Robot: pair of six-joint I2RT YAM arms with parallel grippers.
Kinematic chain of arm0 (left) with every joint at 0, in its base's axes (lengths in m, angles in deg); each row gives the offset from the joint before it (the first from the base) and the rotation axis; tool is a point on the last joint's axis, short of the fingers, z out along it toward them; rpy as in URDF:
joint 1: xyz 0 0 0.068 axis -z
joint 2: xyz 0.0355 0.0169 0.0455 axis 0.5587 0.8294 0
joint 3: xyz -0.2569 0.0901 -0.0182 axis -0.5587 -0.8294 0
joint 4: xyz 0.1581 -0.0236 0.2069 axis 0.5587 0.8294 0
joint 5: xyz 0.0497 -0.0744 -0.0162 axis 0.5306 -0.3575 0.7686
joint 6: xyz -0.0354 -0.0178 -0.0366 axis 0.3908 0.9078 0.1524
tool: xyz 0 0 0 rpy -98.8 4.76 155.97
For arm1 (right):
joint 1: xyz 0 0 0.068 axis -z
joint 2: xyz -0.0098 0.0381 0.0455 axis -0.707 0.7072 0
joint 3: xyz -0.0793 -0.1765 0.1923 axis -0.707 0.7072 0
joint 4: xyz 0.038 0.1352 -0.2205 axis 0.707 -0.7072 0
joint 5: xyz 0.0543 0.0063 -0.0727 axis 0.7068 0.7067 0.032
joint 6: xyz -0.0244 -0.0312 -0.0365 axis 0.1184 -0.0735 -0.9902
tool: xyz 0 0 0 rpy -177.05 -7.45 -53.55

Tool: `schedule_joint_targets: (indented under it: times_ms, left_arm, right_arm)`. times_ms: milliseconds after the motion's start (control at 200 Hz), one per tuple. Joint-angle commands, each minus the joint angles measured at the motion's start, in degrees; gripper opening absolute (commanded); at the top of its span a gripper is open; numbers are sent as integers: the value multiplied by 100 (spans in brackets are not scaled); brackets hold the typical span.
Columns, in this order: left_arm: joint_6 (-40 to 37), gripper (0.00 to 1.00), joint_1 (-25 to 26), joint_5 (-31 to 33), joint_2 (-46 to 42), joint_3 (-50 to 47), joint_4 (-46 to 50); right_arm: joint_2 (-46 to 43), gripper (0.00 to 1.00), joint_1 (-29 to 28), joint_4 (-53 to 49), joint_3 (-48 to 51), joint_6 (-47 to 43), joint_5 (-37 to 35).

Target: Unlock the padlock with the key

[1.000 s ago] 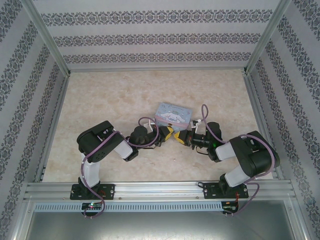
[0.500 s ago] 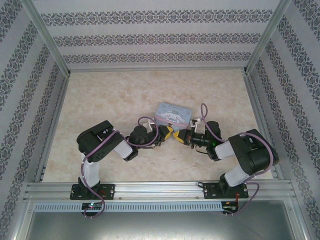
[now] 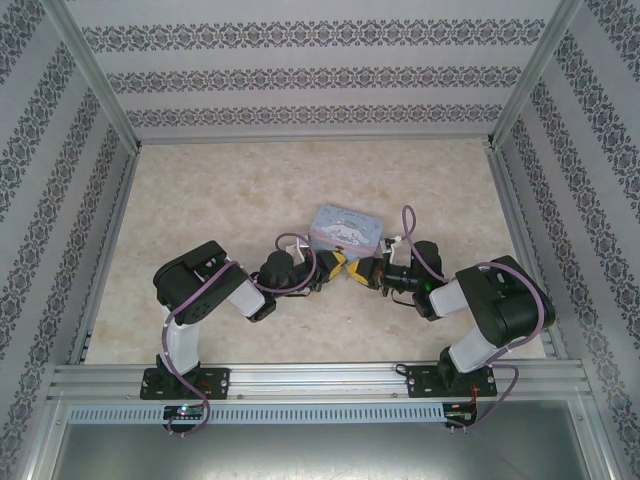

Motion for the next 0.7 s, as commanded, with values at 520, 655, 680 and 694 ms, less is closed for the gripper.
schedule_joint_targets:
  times_ms: [520,655,680,694]
  left_arm:
    - [-125,0,118,-386,-203,223,-610]
    - [-126,0,136,-387,-275,186,-595]
    - [-131,0,138,-394,-282,182,-595]
    - [-130,0,136,-396,-286,180,-595]
  right_arm:
    - [372,0,224,153,-359,223,-520]
    - [427,0,229,189,-446,278,-556]
    - [418,0,225,176,-463,282,-556]
    - [407,0,225,168,-473,283,-556]
